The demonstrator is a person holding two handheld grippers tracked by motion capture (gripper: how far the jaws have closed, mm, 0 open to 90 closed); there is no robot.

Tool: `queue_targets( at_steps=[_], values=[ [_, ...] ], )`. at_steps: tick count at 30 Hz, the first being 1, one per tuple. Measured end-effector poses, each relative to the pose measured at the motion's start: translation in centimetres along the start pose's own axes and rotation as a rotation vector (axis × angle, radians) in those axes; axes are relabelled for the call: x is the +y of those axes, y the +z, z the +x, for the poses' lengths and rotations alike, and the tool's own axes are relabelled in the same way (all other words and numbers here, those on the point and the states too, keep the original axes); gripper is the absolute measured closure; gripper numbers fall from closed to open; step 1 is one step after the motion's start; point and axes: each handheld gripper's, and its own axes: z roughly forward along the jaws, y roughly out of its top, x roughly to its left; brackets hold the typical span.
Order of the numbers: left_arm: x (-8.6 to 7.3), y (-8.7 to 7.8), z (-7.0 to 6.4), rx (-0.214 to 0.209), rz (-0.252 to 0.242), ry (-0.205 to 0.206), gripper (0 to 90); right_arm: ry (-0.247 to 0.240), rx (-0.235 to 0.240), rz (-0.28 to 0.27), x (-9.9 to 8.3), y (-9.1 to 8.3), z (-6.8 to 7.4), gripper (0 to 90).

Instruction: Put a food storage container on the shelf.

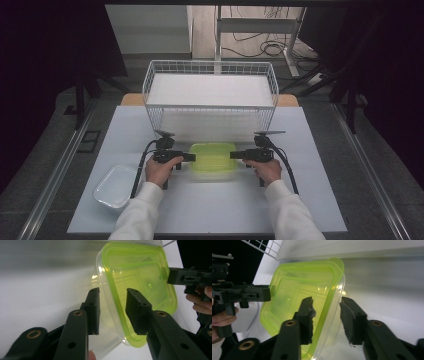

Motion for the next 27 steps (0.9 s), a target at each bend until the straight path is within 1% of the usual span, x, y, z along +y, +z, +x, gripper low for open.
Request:
queue_targets(
  at_steps=[1, 2, 3, 4, 5, 6, 8, 9, 10, 12, 14, 15, 16, 17, 19, 22, 23, 25, 27],
  values=[
    [0.0, 0.0, 0.1, -0.004, 0.008, 0.002, 67.4, 0.008, 0.008, 0.007, 0.0, 0.1, 0.0, 66.1],
    [0.0, 0.1, 0.0, -0.002, 0.007, -0.008, 68.3, 0.015, 0.019, 0.011, 0.0, 0.1, 0.0, 67.9],
    [-0.1, 0.2, -0.1, -0.003, 0.008, -0.009, 70.7, 0.020, 0.015, 0.012, 0.0, 0.2, 0.0, 71.1],
    [-0.2, 0.2, -0.1, -0.004, 0.007, -0.019, 72.5, 0.028, 0.016, 0.013, -0.1, 0.3, -0.1, 72.7],
    [-0.3, 0.2, -0.2, -0.016, -0.012, -0.046, 73.5, 0.045, 0.021, 0.011, -0.1, 0.3, -0.1, 73.4],
    [-0.3, -0.1, -0.2, -0.025, -0.016, -0.038, 74.8, 0.051, 0.025, 0.010, -0.2, 0.2, -0.1, 74.0],
    [-0.4, -0.5, -0.6, -0.014, -0.036, -0.019, 77.5, 0.051, 0.031, 0.008, -0.2, -0.1, 0.1, 77.0],
    [-0.5, -0.7, -0.8, -0.013, -0.042, -0.007, 78.9, 0.045, 0.032, 0.002, -0.2, -0.3, 0.3, 78.1],
    [-0.6, -0.9, -1.1, 0.000, -0.044, 0.006, 79.2, 0.030, 0.028, -0.001, -0.2, -0.5, 0.5, 78.4],
    [-0.8, -1.0, -1.5, 0.006, -0.046, 0.026, 79.4, 0.018, 0.022, -0.009, -0.3, -0.7, 0.8, 78.6],
    [-1.0, -1.3, -1.8, 0.000, -0.052, 0.047, 79.3, 0.005, 0.021, -0.013, -0.4, -1.1, 1.0, 78.6],
    [-1.2, -1.8, -2.0, -0.007, -0.056, 0.064, 79.3, -0.006, 0.020, -0.012, -0.5, -1.3, 1.2, 78.6],
    [-1.3, -2.0, -2.1, -0.007, -0.059, 0.068, 79.3, -0.024, 0.024, -0.019, -0.6, -1.6, 1.7, 78.6],
    [-1.4, -2.4, -2.4, -0.012, -0.067, 0.078, 79.2, -0.030, 0.025, -0.018, -0.6, -1.8, 1.8, 78.5],
    [-1.6, -3.0, -2.9, -0.020, -0.081, 0.094, 79.1, -0.052, 0.037, -0.035, -0.7, -2.3, 2.3, 78.5],
    [-1.8, -3.8, -3.9, -0.021, -0.105, 0.125, 79.0, -0.072, 0.043, -0.055, -0.8, -3.2, 3.1, 78.4],
    [-1.9, -4.0, -4.1, -0.023, -0.110, 0.131, 79.0, -0.085, 0.045, -0.065, -0.9, -3.6, 3.4, 78.3],
    [-2.0, -4.1, -4.6, -0.021, -0.125, 0.147, 79.1, -0.100, 0.041, -0.078, -1.0, -4.1, 3.8, 78.3],
    [-2.1, -4.1, -4.6, -0.021, -0.127, 0.150, 79.5, -0.128, 0.024, -0.088, -1.0, -4.6, 4.3, 78.1]
  ],
)
